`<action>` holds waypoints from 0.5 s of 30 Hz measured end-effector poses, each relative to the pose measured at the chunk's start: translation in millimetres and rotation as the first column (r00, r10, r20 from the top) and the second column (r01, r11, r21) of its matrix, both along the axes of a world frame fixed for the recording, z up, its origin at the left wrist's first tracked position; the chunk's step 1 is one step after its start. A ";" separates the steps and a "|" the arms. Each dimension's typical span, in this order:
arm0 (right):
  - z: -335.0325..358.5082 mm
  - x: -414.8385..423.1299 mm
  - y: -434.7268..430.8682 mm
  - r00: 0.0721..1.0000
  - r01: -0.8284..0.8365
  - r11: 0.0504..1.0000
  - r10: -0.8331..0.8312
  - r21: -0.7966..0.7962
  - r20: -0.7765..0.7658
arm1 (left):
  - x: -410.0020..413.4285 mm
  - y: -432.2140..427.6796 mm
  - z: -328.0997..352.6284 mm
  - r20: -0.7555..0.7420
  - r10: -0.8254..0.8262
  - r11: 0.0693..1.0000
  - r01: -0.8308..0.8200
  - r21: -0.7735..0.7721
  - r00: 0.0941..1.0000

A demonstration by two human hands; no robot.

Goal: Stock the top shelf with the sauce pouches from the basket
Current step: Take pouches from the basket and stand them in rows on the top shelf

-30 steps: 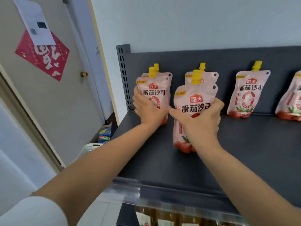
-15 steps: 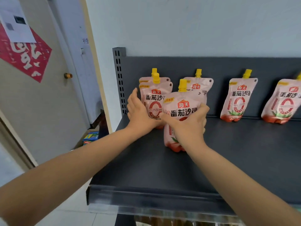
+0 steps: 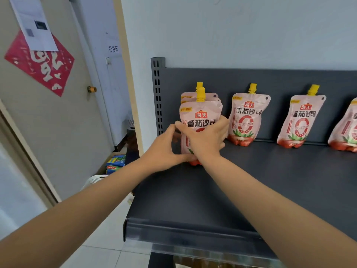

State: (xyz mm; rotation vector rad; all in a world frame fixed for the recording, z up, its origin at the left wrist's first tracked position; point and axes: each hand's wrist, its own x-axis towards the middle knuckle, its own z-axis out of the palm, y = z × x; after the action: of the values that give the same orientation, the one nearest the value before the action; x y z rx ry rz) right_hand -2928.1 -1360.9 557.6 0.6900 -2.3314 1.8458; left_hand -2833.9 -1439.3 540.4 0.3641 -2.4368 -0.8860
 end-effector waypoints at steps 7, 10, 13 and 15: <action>-5.3 7.7 10.3 0.999 0.024 0.999 -0.023 0.023 -0.036 | -5.9 0.4 -4.8 0.042 -0.076 0.997 0.076 0.012 0.996; -4.2 12.0 21.8 0.998 0.013 0.998 -0.010 0.059 -0.054 | -5.2 0.2 -6.1 0.063 -0.071 0.997 0.070 0.010 0.995; -1.5 19.7 39.0 0.994 0.025 0.988 -0.009 0.151 -0.105 | -0.2 0.4 -3.9 0.069 0.004 0.998 0.001 -0.069 0.998; 0.6 22.5 55.0 0.988 0.072 0.966 -0.035 0.249 -0.148 | 7.3 3.0 5.4 0.048 0.138 0.972 -0.125 -0.200 0.989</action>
State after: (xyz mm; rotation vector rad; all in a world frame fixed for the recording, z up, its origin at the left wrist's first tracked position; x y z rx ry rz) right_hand -2905.6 -1305.9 558.2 0.7494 -2.4882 1.4380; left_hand -2826.6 -1436.4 545.8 0.4796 -2.4966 -0.5796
